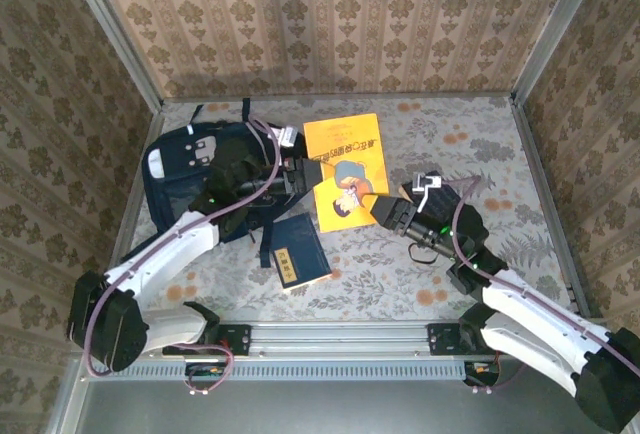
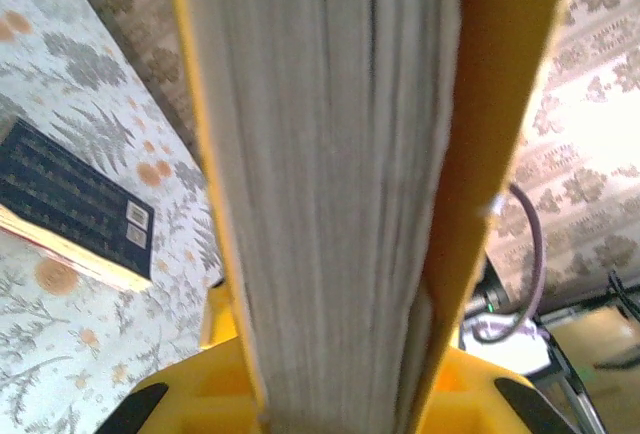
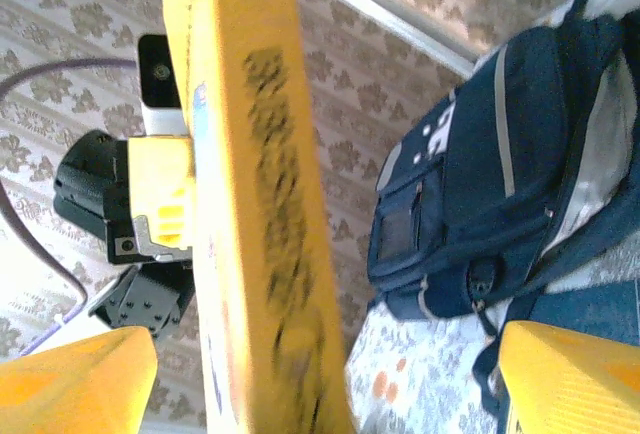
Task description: Pack the student bag
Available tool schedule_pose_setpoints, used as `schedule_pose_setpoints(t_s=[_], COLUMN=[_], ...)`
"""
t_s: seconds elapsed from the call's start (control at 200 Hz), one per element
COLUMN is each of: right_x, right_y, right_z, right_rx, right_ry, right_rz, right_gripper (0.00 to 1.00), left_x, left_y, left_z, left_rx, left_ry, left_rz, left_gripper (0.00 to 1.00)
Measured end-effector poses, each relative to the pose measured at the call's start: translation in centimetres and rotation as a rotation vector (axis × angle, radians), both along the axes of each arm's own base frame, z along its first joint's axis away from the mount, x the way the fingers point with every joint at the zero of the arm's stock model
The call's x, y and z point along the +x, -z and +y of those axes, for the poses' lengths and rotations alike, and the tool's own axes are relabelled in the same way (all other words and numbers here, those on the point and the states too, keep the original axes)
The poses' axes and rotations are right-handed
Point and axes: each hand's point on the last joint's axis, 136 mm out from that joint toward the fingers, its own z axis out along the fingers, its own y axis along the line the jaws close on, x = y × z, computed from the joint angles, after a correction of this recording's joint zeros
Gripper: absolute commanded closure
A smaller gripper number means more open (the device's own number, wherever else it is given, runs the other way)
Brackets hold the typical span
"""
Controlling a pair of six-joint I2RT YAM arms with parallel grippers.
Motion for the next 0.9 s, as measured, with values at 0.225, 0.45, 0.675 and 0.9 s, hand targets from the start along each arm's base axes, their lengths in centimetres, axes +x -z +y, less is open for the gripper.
schedule_pose_setpoints(t_s=[0.225, 0.45, 0.675, 0.9], right_x=[0.7, 1.3, 2.8, 4.6], right_y=[-0.6, 0.7, 0.8, 1.1], right_z=[0.6, 3.2, 3.8, 3.4], right_rx=[0.080, 0.089, 0.148, 0.184], right_ry=[0.079, 0.071, 0.120, 0.210], right_rz=[-0.024, 0.005, 0.040, 0.076], right_gripper=[0.04, 0.18, 0.39, 0.50], left_x=[2.6, 4.2, 4.8, 4.8], left_y=[1.5, 2.5, 2.9, 3.0], left_z=[1.4, 2.0, 2.3, 2.1], left_rx=[-0.007, -0.021, -0.049, -0.072], left_ry=[-0.208, -0.329, -0.396, -0.422], left_rz=[0.057, 0.130, 0.144, 0.147], left_gripper=[1.00, 1.00, 1.00, 1.00])
